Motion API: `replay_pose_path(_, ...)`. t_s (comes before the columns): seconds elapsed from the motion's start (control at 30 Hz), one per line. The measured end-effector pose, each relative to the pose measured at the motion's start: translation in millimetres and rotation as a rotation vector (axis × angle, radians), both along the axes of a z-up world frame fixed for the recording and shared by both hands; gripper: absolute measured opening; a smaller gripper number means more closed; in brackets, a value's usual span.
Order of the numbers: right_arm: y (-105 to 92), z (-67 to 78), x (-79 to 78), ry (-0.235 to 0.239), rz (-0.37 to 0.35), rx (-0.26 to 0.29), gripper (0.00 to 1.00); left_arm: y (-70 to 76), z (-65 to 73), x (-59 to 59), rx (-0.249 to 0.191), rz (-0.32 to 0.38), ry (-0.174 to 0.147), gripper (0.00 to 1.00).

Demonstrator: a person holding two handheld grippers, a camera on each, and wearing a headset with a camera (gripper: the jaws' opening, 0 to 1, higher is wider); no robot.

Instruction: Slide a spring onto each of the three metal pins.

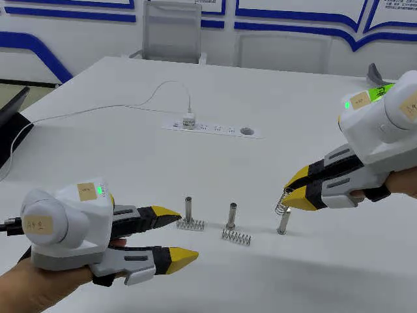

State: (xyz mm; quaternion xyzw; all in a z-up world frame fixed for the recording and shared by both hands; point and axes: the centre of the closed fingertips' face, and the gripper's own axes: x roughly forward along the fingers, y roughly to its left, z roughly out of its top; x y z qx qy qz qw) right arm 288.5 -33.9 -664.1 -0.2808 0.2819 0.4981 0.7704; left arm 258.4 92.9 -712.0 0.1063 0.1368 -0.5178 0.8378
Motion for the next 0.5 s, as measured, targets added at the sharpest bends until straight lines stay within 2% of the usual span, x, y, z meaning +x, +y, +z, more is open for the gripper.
replay_pose_path(0.5, -20.7, -12.4, 29.3, 0.026, -0.092, -0.019, 0.12, 9.3, -7.4, -2.3, -0.007, 0.040, 0.020, 0.48)
